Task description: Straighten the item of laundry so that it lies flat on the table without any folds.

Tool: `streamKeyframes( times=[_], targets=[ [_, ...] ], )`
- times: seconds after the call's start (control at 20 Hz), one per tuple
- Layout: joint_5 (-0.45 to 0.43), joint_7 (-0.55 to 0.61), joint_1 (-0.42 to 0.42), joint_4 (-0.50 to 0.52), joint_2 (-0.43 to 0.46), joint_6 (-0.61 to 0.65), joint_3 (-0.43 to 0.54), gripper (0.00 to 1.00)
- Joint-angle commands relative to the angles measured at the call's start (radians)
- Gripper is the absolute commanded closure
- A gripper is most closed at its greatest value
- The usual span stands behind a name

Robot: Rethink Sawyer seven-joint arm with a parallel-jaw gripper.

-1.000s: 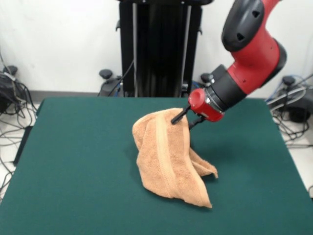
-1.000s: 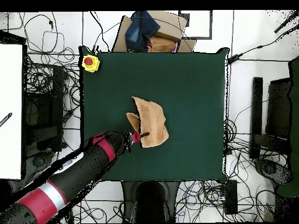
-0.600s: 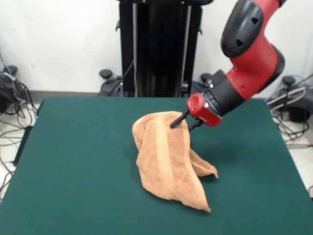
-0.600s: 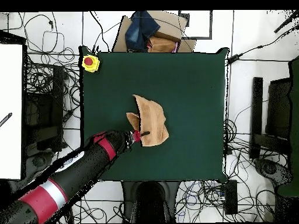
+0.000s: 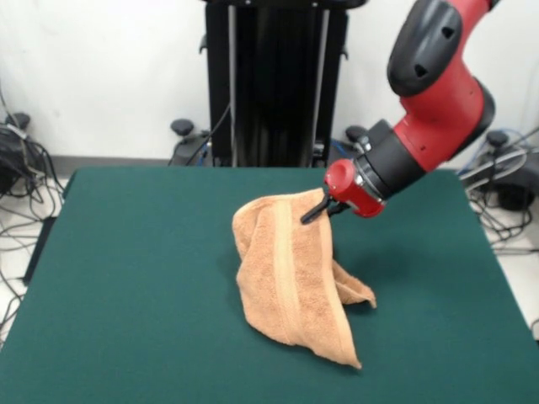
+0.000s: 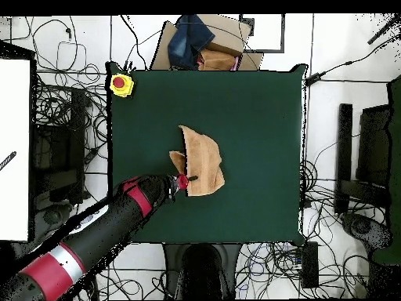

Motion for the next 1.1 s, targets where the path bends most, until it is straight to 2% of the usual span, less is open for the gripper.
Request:
streamKeyframes(
  times=[0.05, 0.2, 0.4, 0.6, 0.85, 1.1],
  targets=[
    [0.080, 0.316, 0.012, -0.084, 0.019, 0.105, 0.045, 1.00],
    [0.057, 0.266, 0.006, -0.044, -0.037, 0.072, 0.090, 1.00],
    [0.015, 0.181, 0.005, 0.076, -0.202, 0.042, 0.195, 1.00],
    [0.005, 0.152, 0.025, 0.166, -0.347, 0.071, 0.261, 1.00],
    [0.004, 0.158, 0.033, 0.221, -0.424, 0.120, 0.297, 1.00],
    [0.017, 0.205, 0.062, 0.218, -0.429, 0.181, 0.291, 1.00]
  ],
)
